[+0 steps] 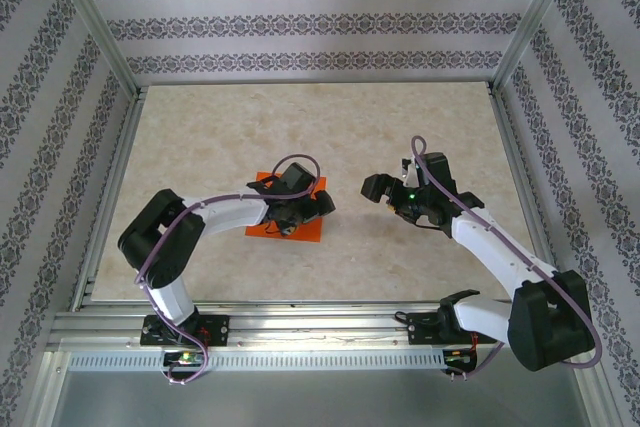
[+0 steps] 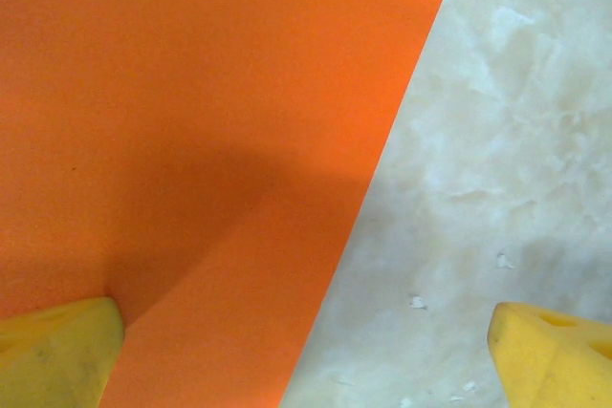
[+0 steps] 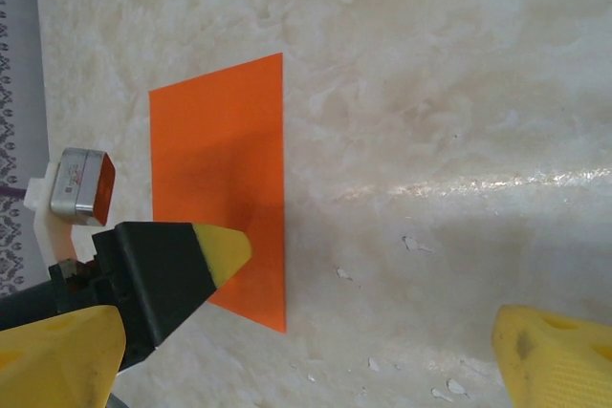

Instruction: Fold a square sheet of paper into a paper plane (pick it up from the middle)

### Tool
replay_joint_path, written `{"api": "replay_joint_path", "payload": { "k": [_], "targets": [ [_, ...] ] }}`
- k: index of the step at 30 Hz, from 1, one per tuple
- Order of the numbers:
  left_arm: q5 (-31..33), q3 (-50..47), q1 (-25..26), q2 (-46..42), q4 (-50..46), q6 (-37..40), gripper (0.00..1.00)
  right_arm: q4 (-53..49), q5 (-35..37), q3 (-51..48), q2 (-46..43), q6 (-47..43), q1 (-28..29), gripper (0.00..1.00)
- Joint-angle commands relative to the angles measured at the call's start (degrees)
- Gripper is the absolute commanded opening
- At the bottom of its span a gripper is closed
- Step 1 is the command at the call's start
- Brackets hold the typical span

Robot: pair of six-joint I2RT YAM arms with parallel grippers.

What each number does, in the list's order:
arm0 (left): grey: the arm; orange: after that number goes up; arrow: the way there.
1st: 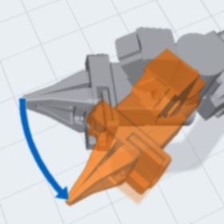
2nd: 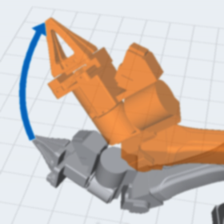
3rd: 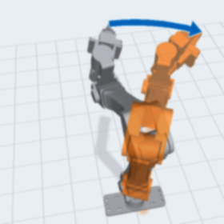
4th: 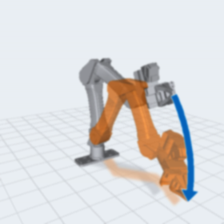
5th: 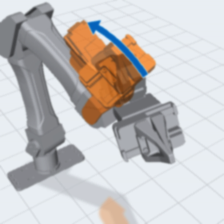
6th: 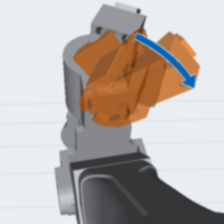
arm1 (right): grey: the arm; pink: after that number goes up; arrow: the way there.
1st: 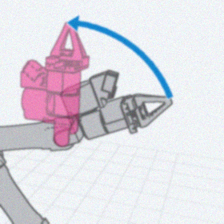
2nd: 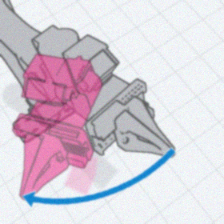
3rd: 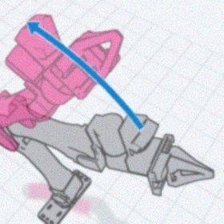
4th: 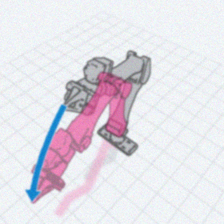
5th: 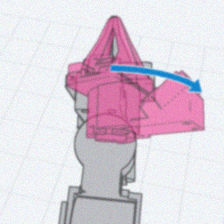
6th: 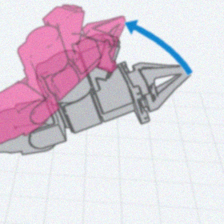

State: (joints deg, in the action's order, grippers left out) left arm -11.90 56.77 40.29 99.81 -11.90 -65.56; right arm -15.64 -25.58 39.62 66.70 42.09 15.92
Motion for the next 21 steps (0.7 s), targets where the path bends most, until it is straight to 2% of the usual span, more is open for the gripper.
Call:
{"api": "replay_joint_path", "payload": {
  "k": [1,3,6,7,11,15,19,21],
  "targets": [
    [0.35,0.42,1.30,0.75,-0.72,-3.60,0.99,-0.40,1.04,0.02,-0.98,0.53,0.42,0.98],
    [3.60,3.88,1.37,-1.29,-6.15,0.29,0.99,-0.24,0.05,0.44,-0.37,0.41,0.51,0.98],
    [12.92,6.33,0.62,-4.90,-14.70,6.24,0.99,-0.30,0.54,1.44,0.57,0.37,1.49,0.98],
    [13.72,6.29,-0.31,-5.76,-15.47,9.08,0.99,-0.32,0.99,1.74,0.90,0.07,2.10,0.98],
    [11.47,8.16,-5.99,-6.69,-20.81,24.79,0.99,-0.96,2.37,3.69,3.68,-0.23,4.95,0.98],
    [9.86,15.95,-9.43,-1.20,-31.24,36.07,0.99,-1.54,4.70,5.79,6.52,-0.60,8.31,0.98],
    [6.41,24.30,-9.70,6.65,-38.89,42.26,0.99,0.31,4.33,6.52,8.89,0.90,10.03,0.98],
    [4.59,26.11,-9.70,9.30,-39.36,43.06,0.99,0.95,4.29,7.02,9.95,1.37,10.79,0.98]
  ]
}}
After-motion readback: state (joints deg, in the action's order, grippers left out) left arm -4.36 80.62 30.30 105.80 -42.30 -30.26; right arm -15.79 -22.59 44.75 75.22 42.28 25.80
